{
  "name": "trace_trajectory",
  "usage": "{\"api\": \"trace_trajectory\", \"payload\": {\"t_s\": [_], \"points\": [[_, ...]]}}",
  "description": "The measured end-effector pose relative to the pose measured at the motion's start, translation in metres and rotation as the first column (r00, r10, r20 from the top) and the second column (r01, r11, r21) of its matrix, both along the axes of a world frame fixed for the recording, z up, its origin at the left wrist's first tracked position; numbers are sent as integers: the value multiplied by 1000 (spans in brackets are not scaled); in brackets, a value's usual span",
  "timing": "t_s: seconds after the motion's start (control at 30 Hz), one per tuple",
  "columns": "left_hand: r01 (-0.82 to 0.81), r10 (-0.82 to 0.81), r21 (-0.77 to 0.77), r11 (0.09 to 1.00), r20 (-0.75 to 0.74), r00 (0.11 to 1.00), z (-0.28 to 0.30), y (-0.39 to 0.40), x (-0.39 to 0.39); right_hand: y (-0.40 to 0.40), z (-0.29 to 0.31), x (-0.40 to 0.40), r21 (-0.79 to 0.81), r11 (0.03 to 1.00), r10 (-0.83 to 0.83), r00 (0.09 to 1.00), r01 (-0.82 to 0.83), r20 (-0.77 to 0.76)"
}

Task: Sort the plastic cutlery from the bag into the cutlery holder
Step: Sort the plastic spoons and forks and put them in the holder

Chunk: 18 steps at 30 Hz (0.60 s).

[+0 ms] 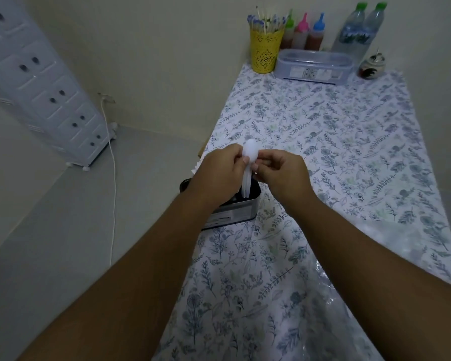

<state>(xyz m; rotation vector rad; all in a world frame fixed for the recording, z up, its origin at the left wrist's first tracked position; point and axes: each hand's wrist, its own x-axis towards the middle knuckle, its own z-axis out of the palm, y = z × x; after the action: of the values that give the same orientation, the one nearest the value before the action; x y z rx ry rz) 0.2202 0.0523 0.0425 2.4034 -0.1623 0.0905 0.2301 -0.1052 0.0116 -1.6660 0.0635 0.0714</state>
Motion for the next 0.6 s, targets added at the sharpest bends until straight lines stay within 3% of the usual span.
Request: {"api": "trace_trajectory", "payload": {"t_s": [0.17, 0.23, 0.3, 0.4, 0.6], "points": [[20, -20, 384, 923, -5, 1000, -15, 1, 8, -1, -18, -2, -304, 953, 8, 1000, -6, 5], [5, 3, 430, 903, -18, 1000, -16, 3, 9, -1, -18, -2, -371, 928, -15, 1000, 18, 11], [-47, 35, 349, 936, 40, 999, -14, 11, 7, -1, -16, -4, -405, 913, -38, 999, 40, 13], [-172, 159, 95, 981, 123, 980, -6, 26, -14, -2, -16, -12, -386, 921, -48, 999, 49, 12], [-255, 261, -117, 960, 42, 964, -19, 22, -103, -6, -27, -65, -414, 910, -2, 1000, 3, 3]]}}
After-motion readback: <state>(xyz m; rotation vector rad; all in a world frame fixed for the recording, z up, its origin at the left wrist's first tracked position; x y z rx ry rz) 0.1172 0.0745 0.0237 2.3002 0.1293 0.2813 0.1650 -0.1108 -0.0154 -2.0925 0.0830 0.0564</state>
